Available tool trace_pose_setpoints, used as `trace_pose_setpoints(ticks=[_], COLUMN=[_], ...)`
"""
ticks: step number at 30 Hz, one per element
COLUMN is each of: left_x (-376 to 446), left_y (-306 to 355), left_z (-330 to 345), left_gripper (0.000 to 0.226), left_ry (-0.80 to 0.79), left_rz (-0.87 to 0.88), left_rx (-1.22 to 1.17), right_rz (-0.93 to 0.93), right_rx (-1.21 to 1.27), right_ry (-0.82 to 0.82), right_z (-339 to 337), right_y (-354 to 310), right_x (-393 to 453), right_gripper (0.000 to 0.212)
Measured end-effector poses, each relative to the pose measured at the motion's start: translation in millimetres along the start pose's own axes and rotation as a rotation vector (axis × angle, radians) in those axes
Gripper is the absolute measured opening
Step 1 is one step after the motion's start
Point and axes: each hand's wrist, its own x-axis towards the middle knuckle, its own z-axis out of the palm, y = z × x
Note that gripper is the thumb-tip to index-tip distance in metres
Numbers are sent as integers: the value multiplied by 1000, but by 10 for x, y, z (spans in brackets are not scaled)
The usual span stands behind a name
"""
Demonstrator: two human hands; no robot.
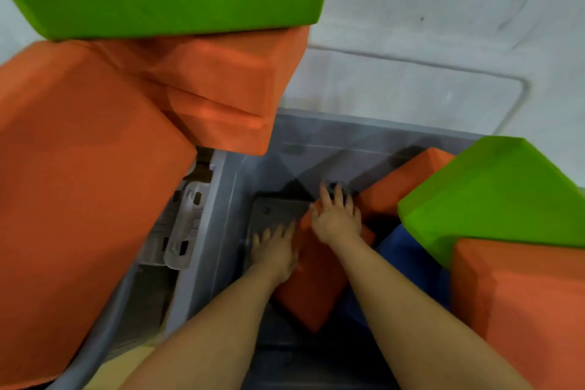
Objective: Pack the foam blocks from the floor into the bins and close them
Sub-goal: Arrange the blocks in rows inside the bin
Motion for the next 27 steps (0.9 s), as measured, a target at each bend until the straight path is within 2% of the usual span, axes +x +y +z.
trace_pose_setpoints(ticks=[2, 6, 13, 19, 24, 27], left_x=[5, -51, -136, -77, -30, -12], left_y=[-26, -18, 23, -11, -44, -35], left_z=[95, 144, 30, 144, 151, 175], left_gripper=[58, 49, 50, 59, 66, 62], left_ry=[24, 147, 278, 76, 4, 26], left_rz=[-2, -16, 36, -21, 7, 15], left_rx=[-67, -238, -182, -303, -212, -220], right_rz=[-20, -16, 33, -82, 33, -7], right_rx=[-14, -32, 13, -24, -89, -90], right_ry=[17, -82, -165, -185, -303, -314], right_z=[32, 75, 8, -19, 103, 45], right_y=[52, 146, -45, 58, 153, 156], right_x=[-52, -117, 121, 22, -48, -73], right_gripper=[57, 60, 62, 62, 69, 66])
